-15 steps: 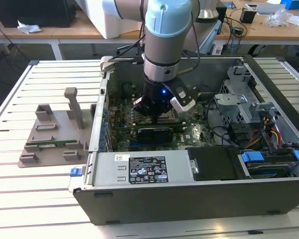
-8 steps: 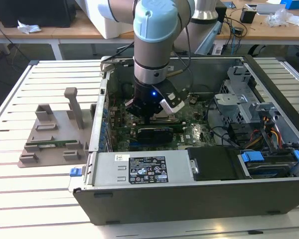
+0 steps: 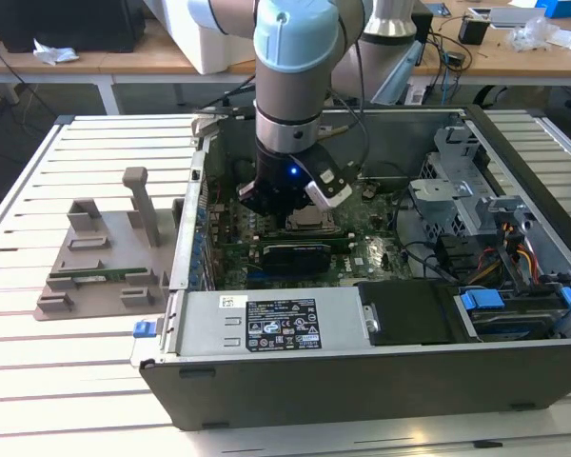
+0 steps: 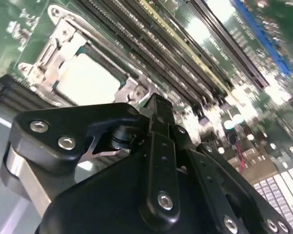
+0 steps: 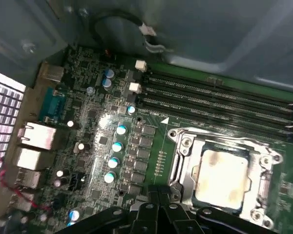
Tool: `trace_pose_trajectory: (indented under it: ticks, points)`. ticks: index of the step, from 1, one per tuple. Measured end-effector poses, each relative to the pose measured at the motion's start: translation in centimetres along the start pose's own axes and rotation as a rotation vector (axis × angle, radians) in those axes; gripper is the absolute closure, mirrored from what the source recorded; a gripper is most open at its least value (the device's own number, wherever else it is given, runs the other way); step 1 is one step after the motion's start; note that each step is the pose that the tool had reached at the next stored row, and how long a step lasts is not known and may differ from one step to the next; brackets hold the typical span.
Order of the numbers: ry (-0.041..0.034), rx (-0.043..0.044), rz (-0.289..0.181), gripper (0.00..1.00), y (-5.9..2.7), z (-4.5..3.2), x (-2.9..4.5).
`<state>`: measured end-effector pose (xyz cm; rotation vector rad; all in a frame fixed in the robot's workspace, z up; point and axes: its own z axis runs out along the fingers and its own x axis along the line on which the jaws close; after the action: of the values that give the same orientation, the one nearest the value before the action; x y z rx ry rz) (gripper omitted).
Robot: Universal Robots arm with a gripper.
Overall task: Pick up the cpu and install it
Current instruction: 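Install the second cpu locking lever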
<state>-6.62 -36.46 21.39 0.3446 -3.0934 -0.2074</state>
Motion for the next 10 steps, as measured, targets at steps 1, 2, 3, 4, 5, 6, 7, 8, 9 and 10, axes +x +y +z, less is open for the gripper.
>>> trace_pose_trajectory:
  ticks: [1,2,3,4,5,6,7,8,9,10]
  points:
    - [0.0003,0.0019,0.0,0.89,0.14,-0.3,-0.13]
    - [0.0028,0.0075,0.0,0.89,0.22,-0.31,-0.42]
    - [0.0065,0.015,0.001,0.89,0.23,-0.29,-0.73]
    - [0.0102,0.0214,0.002,0.89,0.24,-0.23,-1.12]
    - [0.0143,0.0276,0.002,0.89,0.28,-0.14,-1.56]
    - [0.0199,0.0321,0.003,0.89,0.42,0.01,-2.13]
    - [0.0239,0.0335,0.003,0.89,0.66,0.14,-2.61]
    - [0.0264,0.0337,0.004,0.89,0.86,0.26,-2.96]
    - [0.03,0.0343,0.004,0.89,1.12,0.4,-3.41]
    - [0.0325,0.0348,0.004,0.89,1.29,0.49,-3.72]
